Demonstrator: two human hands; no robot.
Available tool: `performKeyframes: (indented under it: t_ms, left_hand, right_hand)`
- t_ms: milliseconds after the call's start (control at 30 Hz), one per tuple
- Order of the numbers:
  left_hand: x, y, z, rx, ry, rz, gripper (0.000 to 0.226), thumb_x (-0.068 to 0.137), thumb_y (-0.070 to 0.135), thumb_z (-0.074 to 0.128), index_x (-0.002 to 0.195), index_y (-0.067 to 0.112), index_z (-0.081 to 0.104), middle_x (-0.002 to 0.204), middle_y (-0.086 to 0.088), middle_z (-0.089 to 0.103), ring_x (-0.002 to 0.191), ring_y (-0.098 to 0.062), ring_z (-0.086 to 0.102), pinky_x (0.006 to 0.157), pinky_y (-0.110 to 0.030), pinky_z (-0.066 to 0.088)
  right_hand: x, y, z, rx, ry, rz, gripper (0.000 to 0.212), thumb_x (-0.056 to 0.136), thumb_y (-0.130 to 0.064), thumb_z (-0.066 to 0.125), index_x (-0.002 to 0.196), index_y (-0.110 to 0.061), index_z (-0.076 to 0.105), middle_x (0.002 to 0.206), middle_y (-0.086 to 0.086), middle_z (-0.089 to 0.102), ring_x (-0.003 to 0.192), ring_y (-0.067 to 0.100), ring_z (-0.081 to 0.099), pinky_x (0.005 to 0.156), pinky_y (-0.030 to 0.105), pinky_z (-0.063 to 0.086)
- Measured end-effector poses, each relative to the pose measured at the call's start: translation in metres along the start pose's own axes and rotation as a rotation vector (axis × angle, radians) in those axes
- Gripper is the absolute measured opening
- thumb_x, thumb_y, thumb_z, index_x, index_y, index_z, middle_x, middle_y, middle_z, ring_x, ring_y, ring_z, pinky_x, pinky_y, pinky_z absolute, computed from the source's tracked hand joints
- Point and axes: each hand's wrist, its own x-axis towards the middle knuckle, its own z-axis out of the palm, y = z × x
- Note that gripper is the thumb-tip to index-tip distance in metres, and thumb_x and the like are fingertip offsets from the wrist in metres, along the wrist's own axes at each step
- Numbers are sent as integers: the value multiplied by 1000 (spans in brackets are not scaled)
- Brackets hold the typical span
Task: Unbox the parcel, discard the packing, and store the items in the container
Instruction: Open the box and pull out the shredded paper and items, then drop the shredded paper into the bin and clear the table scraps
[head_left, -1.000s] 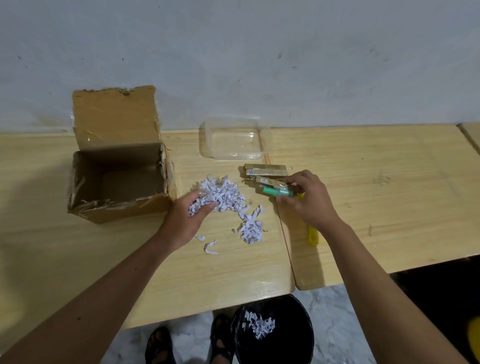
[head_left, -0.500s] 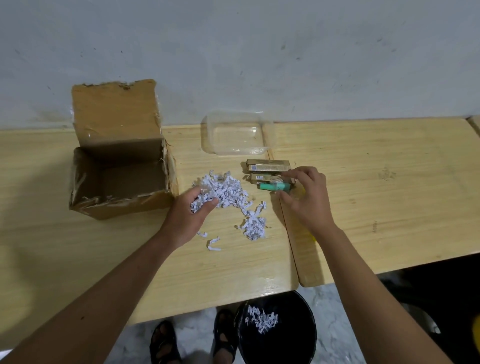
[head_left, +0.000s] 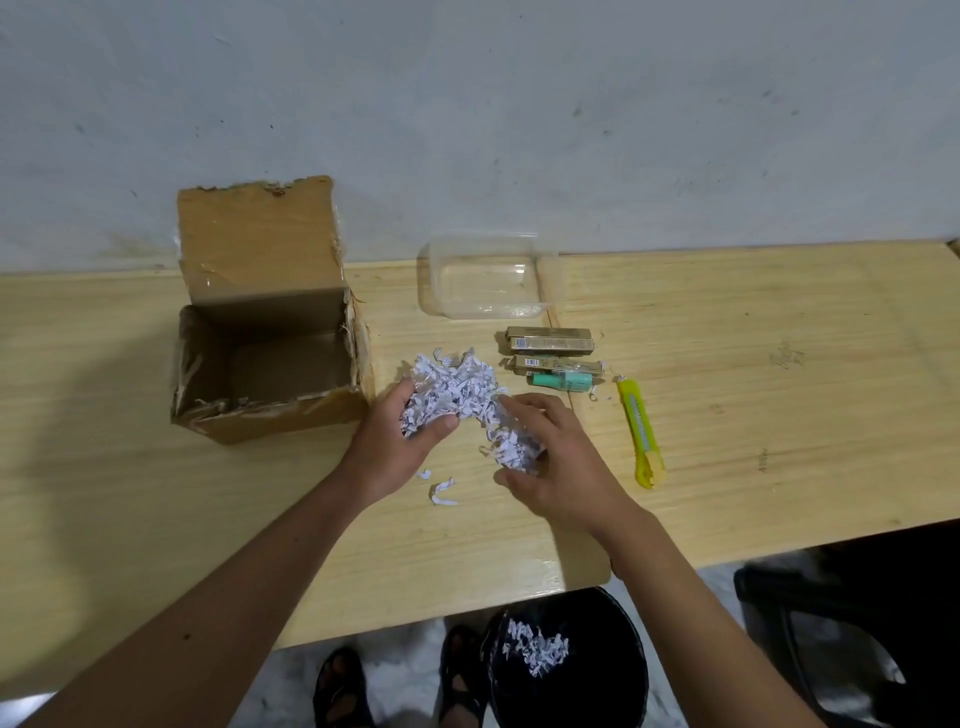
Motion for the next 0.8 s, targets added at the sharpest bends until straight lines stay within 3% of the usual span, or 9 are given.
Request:
performKeyframes:
  t_ms: [67, 167, 233, 300, 433, 500, 600, 733, 800]
  left_hand:
    - [-2, -2, 0, -6, 9, 8, 66, 89, 46, 77, 145, 23, 52, 142, 12, 60, 131, -4, 55, 111, -29, 43]
    - [-5, -3, 2, -26, 16, 21, 53, 90, 37, 78, 136, 26, 53, 124, 21, 65, 112, 15, 58, 93, -9, 44]
    - [-5, -6, 3, -53, 38, 27, 63, 90, 30, 78, 143, 24, 43, 127, 20, 58, 111, 27, 50, 89, 1, 38]
    - [-5, -9, 1, -60, 54, 40, 77, 92, 26, 77, 154, 22, 30, 134, 12, 49, 115, 31, 40, 99, -3, 37]
    - [-3, -7, -5, -49, 3, 100, 91, 100, 16, 67, 164, 32, 3, 151, 38, 23, 129, 30, 30, 102, -2, 35]
    - [1, -8, -6, 0, -34, 129, 82, 101, 16, 65, 164, 30, 13, 162, 26, 24, 143, 12, 33, 114, -11, 33]
    - [5, -15, -5, 76, -24, 134, 63, 98, 18, 70, 154, 23, 43, 151, 1, 50, 140, -12, 46, 119, -35, 38]
    - [6, -16, -3, 102, 0, 176, 56, 90, 4, 77, 141, 17, 58, 133, -5, 62, 125, -21, 59, 107, -35, 48]
    - [7, -14, -2, 108, 33, 174, 51, 87, -6, 74, 133, 12, 63, 124, -5, 66, 115, -21, 64, 97, -22, 50]
  right_hand:
    - [9, -6, 3, 15, -10, 28, 96, 79, -22, 87, 159, -32, 35, 149, -3, 37, 132, 8, 41, 105, 18, 36]
    - [26, -16, 6, 47, -23, 67, 102, 80, -20, 88, 161, -31, 28, 154, -2, 28, 125, 8, 44, 95, 1, 35]
    - [38, -20, 6, 56, -48, 44, 107, 76, -20, 90, 161, -34, 26, 159, -5, 20, 131, 15, 47, 101, 15, 47]
    - [50, -24, 4, 43, -107, 20, 114, 73, -20, 92, 161, -38, 22, 164, -6, 15, 143, 20, 40, 108, 31, 48]
    - [71, -28, 1, -39, -207, -17, 118, 70, -26, 94, 162, -38, 22, 157, 0, 32, 138, 16, 40, 109, 27, 35]
    - [74, -28, 3, -59, -189, -33, 106, 70, -28, 94, 158, -32, 36, 145, 0, 44, 122, 12, 46, 101, 25, 35]
    - [72, -25, 8, -29, -82, -39, 87, 69, -31, 95, 146, -24, 55, 126, -1, 55, 107, 9, 51, 92, 25, 41]
    - [63, -24, 19, 64, 28, 6, 66, 69, -28, 94, 129, -18, 68, 106, -4, 62, 92, 11, 59, 78, 19, 43]
    - [58, -28, 23, 123, 81, 23, 52, 72, -24, 92, 120, -17, 72, 99, -5, 64, 86, 11, 62, 75, 18, 47]
